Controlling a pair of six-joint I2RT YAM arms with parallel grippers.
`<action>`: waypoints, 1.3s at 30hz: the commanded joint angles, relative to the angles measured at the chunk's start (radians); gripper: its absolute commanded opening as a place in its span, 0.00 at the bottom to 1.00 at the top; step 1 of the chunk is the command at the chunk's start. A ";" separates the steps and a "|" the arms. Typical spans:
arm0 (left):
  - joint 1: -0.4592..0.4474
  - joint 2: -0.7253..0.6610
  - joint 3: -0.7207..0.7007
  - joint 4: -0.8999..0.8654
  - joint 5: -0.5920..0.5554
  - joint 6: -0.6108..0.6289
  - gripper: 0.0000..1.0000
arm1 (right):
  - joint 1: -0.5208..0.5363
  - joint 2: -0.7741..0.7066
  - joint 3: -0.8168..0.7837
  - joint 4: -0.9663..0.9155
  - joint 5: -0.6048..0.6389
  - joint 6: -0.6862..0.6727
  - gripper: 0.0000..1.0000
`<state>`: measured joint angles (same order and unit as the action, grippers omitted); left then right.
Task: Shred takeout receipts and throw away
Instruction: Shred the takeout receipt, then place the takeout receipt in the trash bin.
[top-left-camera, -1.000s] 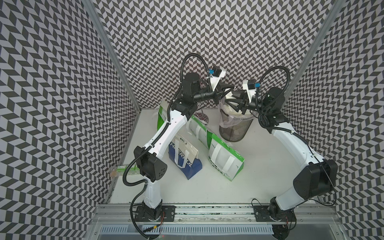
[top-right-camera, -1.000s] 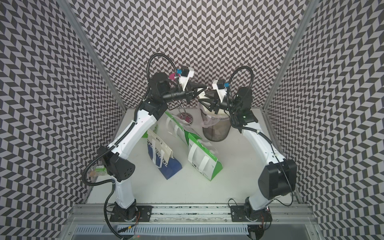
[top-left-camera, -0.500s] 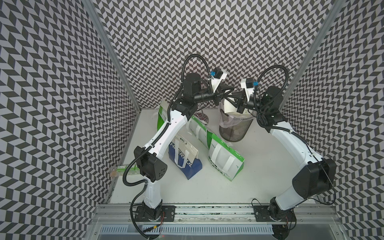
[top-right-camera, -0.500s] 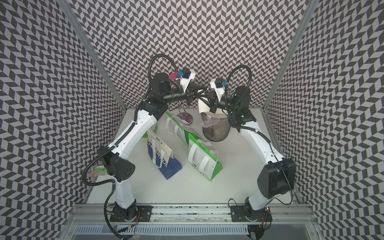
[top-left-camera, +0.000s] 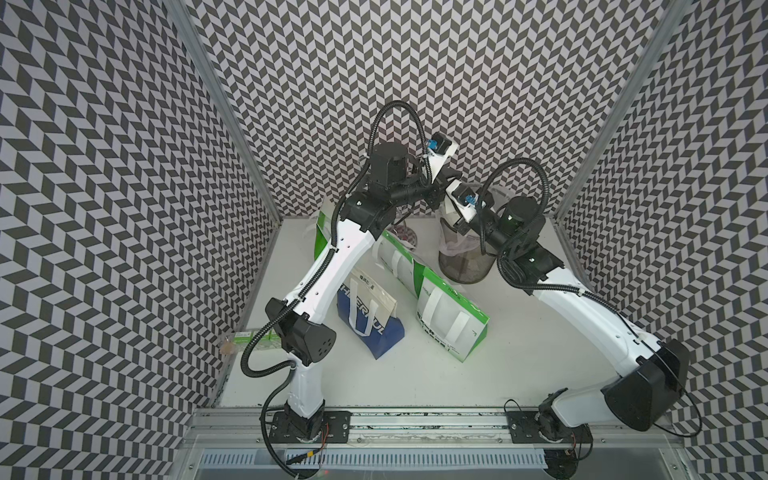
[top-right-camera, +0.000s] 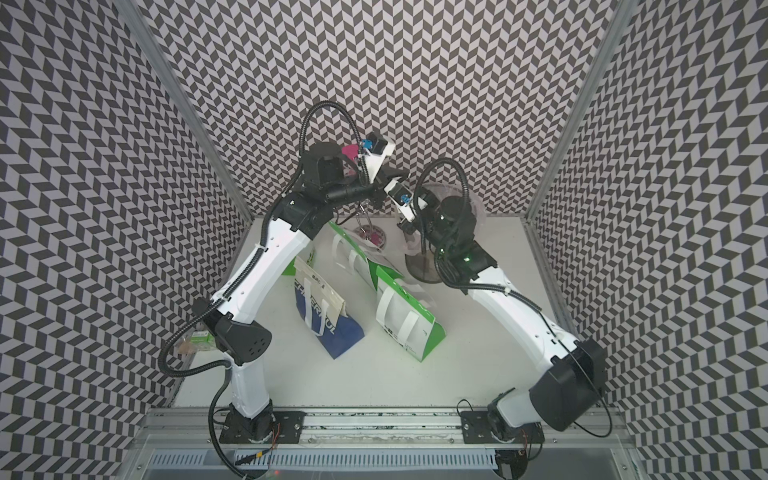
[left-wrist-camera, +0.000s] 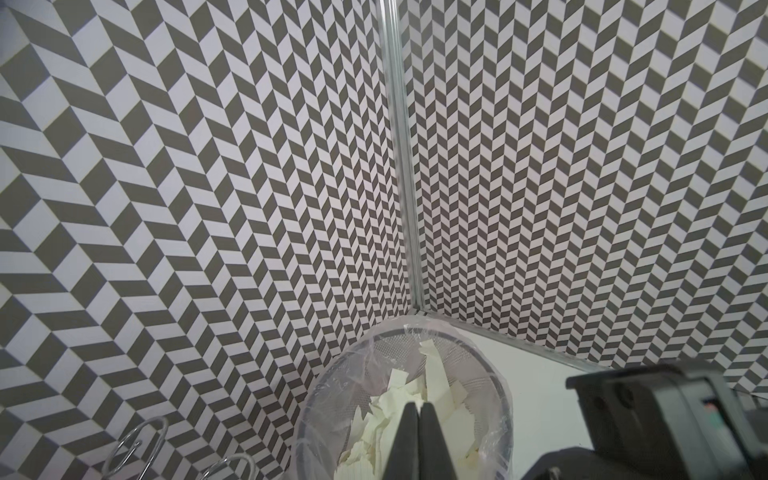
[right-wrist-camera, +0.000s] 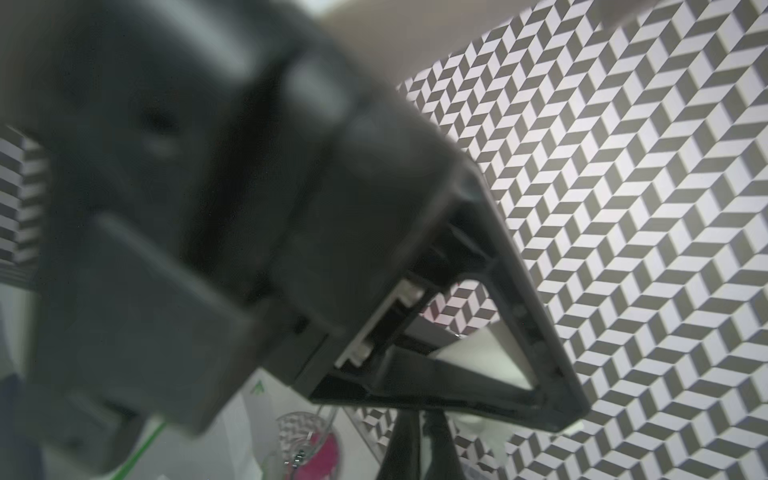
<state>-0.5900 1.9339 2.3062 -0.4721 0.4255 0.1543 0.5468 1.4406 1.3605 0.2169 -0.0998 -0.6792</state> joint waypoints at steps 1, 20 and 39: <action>0.013 0.039 0.064 -0.119 -0.174 0.035 0.00 | 0.019 -0.040 -0.030 0.177 0.184 -0.207 0.00; 0.019 0.079 -0.088 0.271 0.104 -0.108 0.00 | -0.330 -0.102 -0.014 -0.058 -0.203 0.406 0.00; 0.010 0.349 0.051 0.383 0.192 -0.207 0.51 | -0.421 -0.055 0.008 -0.082 -0.413 0.693 0.00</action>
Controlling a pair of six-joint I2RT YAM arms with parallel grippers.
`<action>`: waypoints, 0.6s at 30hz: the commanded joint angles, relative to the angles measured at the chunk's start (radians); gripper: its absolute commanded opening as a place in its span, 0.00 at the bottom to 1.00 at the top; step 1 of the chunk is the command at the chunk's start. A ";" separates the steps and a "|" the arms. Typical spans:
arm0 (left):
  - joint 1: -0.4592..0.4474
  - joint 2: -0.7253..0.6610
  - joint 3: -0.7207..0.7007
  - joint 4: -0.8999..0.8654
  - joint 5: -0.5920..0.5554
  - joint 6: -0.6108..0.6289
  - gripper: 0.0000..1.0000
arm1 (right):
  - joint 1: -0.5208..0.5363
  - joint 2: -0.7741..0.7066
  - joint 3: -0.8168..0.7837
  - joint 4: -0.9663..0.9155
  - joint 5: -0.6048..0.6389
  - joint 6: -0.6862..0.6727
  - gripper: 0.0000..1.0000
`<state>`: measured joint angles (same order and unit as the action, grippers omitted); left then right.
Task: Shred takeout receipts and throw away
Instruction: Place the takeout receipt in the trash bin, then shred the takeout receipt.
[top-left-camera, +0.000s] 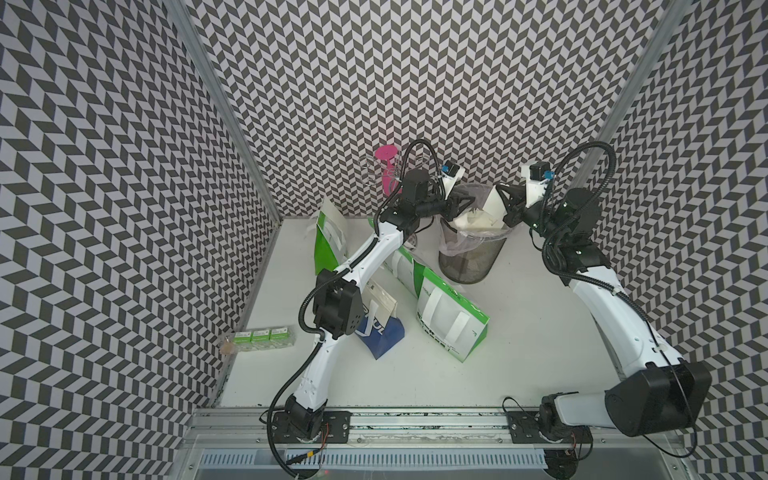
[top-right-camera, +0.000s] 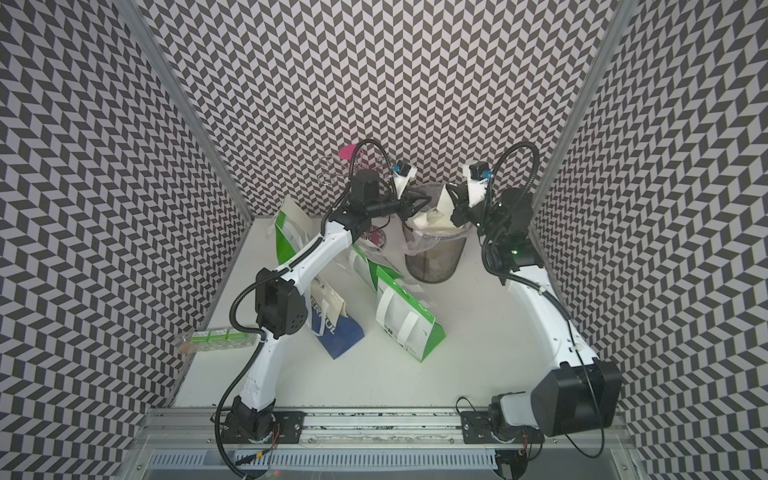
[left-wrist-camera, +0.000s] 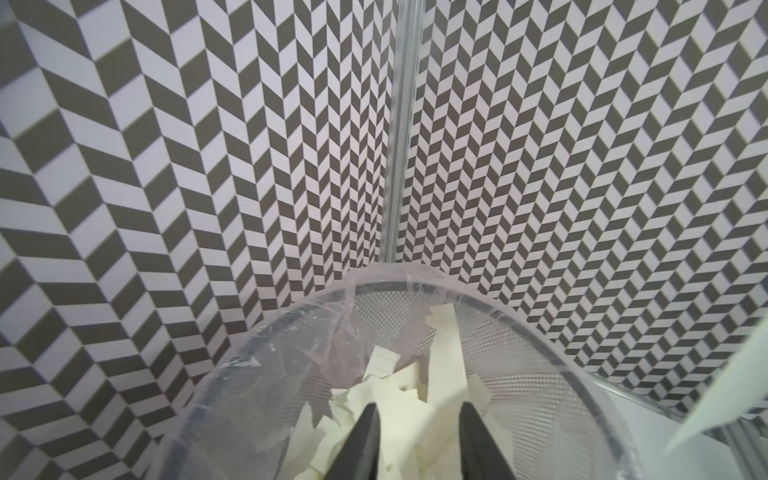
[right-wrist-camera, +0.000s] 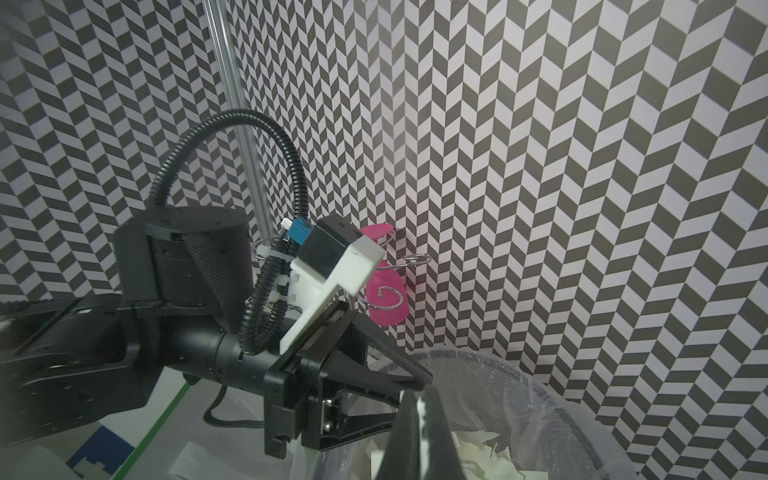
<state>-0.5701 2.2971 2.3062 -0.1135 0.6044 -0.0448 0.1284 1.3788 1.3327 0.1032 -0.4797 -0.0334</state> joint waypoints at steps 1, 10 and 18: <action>-0.008 -0.014 0.053 0.026 0.012 -0.006 0.56 | -0.004 0.009 0.039 0.022 -0.033 0.049 0.00; 0.030 -0.124 0.035 -0.042 0.120 0.027 0.77 | -0.026 0.019 0.022 0.098 -0.129 0.163 0.00; 0.036 -0.301 -0.174 -0.068 0.366 0.045 0.79 | -0.025 0.018 -0.058 0.392 -0.278 0.396 0.00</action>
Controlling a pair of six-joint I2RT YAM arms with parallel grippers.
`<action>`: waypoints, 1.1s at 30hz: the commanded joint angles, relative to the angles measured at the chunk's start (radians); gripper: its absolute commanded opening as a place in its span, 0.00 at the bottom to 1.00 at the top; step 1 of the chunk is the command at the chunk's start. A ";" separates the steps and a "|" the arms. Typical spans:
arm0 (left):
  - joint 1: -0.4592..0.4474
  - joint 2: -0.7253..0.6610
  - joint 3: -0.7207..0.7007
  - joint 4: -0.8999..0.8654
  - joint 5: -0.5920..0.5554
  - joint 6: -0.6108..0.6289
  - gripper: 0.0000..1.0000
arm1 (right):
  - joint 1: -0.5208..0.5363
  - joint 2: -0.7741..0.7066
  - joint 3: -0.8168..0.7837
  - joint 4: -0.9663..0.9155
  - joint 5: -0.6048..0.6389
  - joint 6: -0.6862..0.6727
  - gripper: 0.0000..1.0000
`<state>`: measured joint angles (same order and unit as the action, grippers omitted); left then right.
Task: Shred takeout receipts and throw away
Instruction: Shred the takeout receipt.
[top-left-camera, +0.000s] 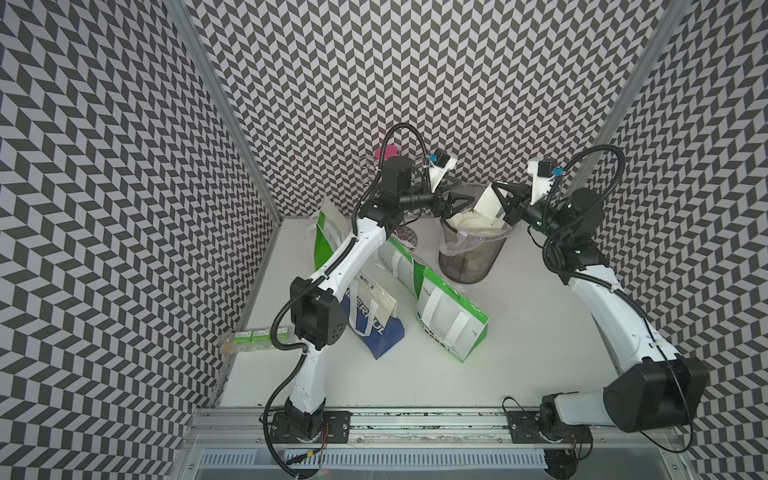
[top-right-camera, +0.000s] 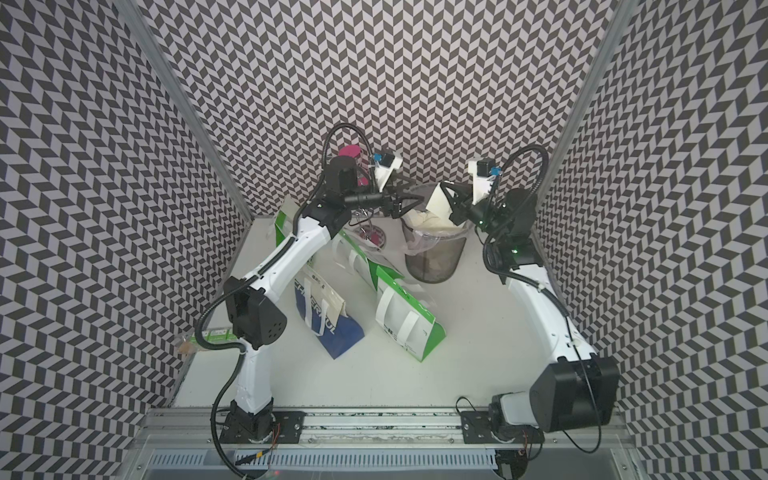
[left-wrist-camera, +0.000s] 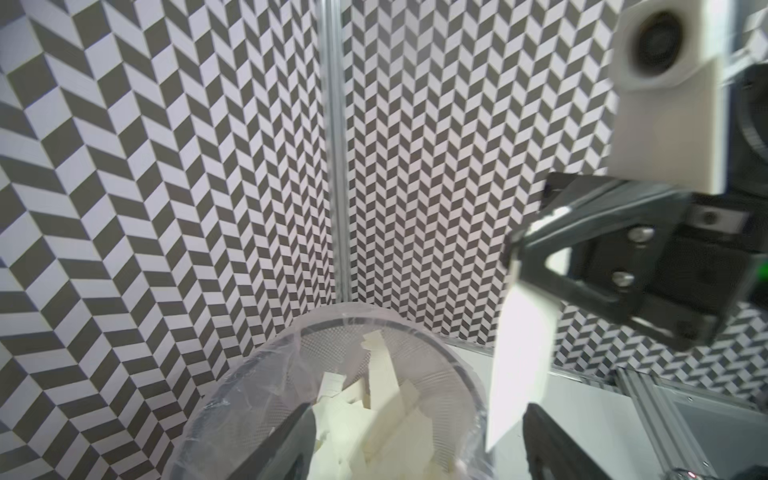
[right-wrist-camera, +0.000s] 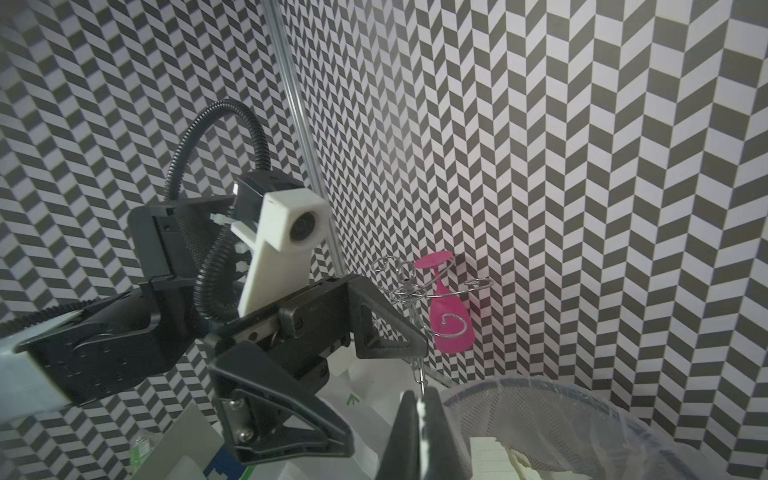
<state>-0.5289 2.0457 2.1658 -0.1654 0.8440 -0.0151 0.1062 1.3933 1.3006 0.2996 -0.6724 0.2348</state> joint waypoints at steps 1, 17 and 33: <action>-0.008 -0.057 -0.045 -0.016 0.137 0.015 0.79 | -0.002 0.005 -0.039 0.247 -0.108 0.167 0.00; -0.048 -0.044 -0.033 0.048 0.215 -0.025 0.53 | 0.044 -0.001 -0.139 0.598 -0.107 0.453 0.00; -0.037 -0.099 -0.084 0.123 0.228 -0.066 0.00 | 0.062 -0.020 -0.183 0.590 -0.064 0.414 0.00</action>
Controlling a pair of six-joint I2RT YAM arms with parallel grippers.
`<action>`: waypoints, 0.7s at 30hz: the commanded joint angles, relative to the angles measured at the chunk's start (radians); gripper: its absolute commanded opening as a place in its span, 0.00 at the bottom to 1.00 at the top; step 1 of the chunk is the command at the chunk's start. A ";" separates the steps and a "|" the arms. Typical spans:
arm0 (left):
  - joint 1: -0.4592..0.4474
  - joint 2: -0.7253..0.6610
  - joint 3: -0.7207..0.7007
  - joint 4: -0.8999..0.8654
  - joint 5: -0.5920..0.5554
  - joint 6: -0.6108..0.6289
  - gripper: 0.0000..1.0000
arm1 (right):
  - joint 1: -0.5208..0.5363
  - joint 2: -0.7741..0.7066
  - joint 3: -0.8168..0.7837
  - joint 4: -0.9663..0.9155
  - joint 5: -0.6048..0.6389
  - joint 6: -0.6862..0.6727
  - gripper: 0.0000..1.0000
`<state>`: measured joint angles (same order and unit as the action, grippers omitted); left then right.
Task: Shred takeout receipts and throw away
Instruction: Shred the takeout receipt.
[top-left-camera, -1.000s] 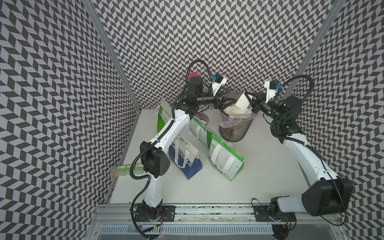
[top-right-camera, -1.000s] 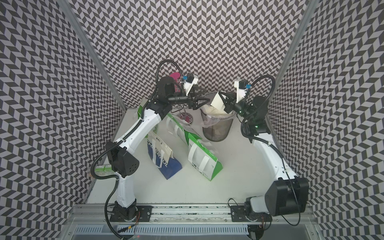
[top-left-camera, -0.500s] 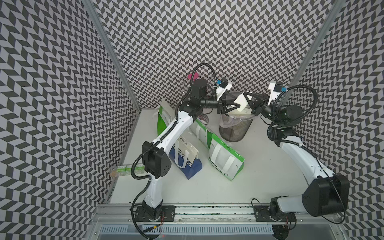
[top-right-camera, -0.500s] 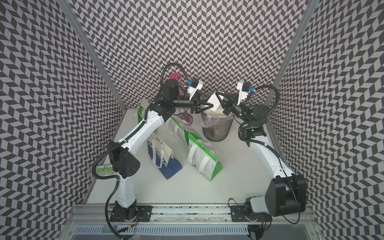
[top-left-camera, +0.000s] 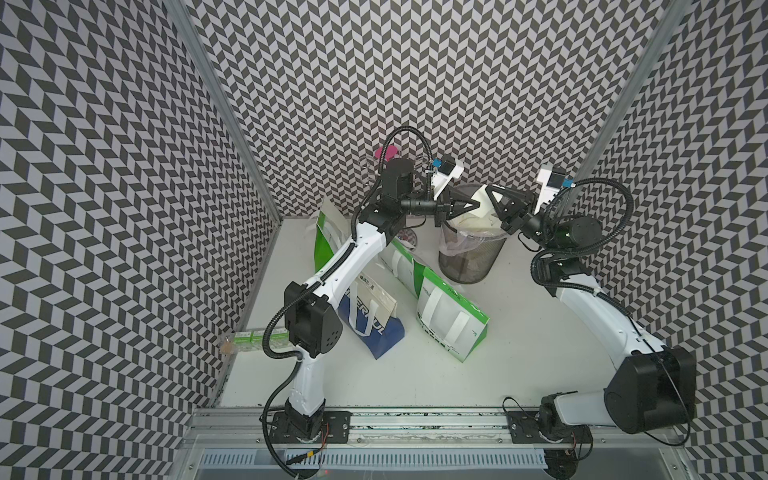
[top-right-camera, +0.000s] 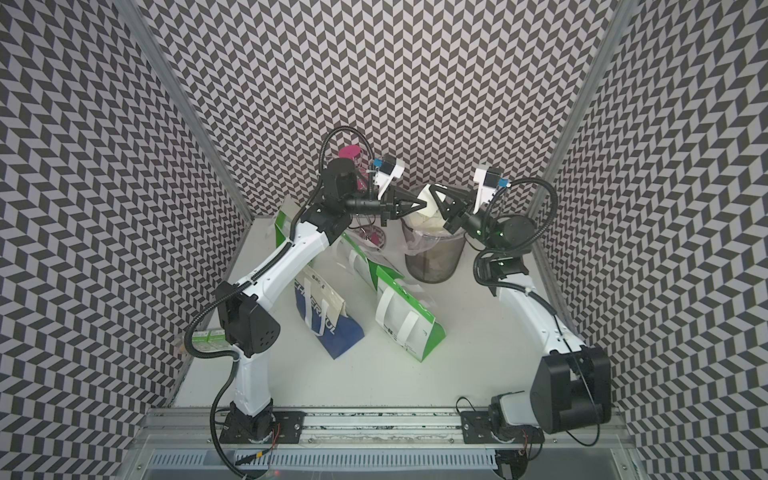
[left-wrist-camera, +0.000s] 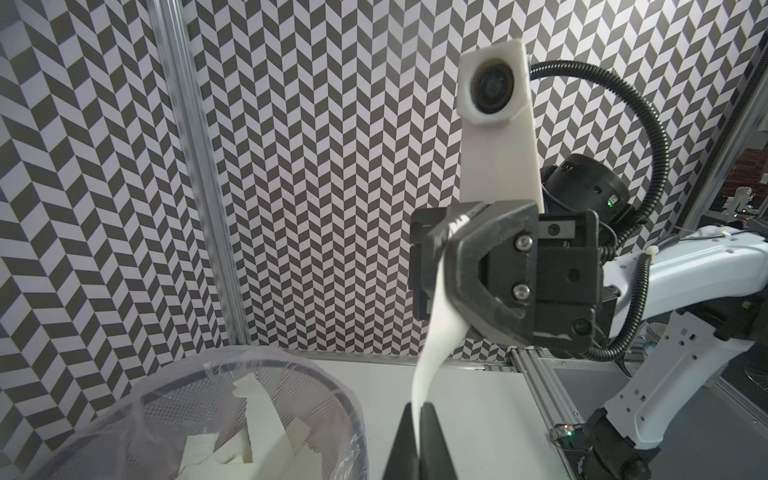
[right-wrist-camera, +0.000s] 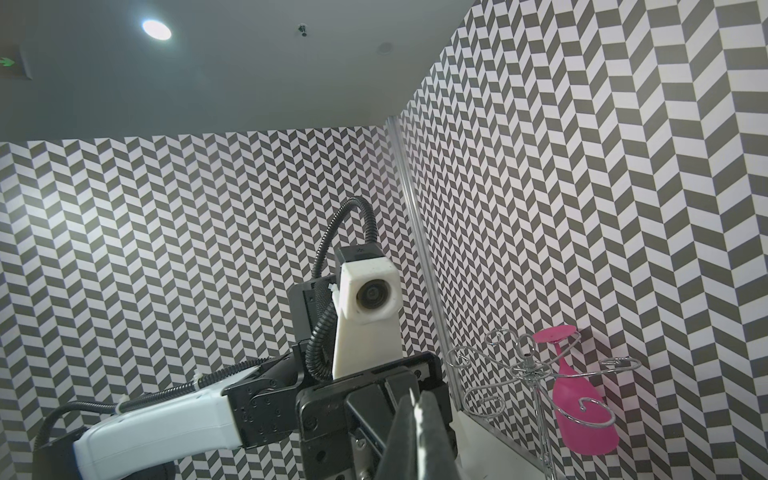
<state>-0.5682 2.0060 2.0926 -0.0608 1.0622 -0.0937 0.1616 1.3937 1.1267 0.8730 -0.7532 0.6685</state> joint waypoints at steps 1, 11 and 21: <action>0.004 -0.071 -0.017 0.006 0.008 0.033 0.00 | 0.005 -0.026 -0.014 0.009 0.023 -0.033 0.00; -0.011 -0.076 0.102 -0.545 -0.329 0.487 0.00 | 0.004 -0.043 0.252 -0.794 -0.102 -0.864 0.49; -0.047 -0.045 0.222 -0.721 -0.565 0.659 0.00 | 0.009 0.081 0.502 -1.177 -0.157 -1.087 0.52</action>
<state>-0.6060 1.9575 2.2848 -0.6987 0.5739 0.4728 0.1631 1.4357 1.5986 -0.1619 -0.8822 -0.3126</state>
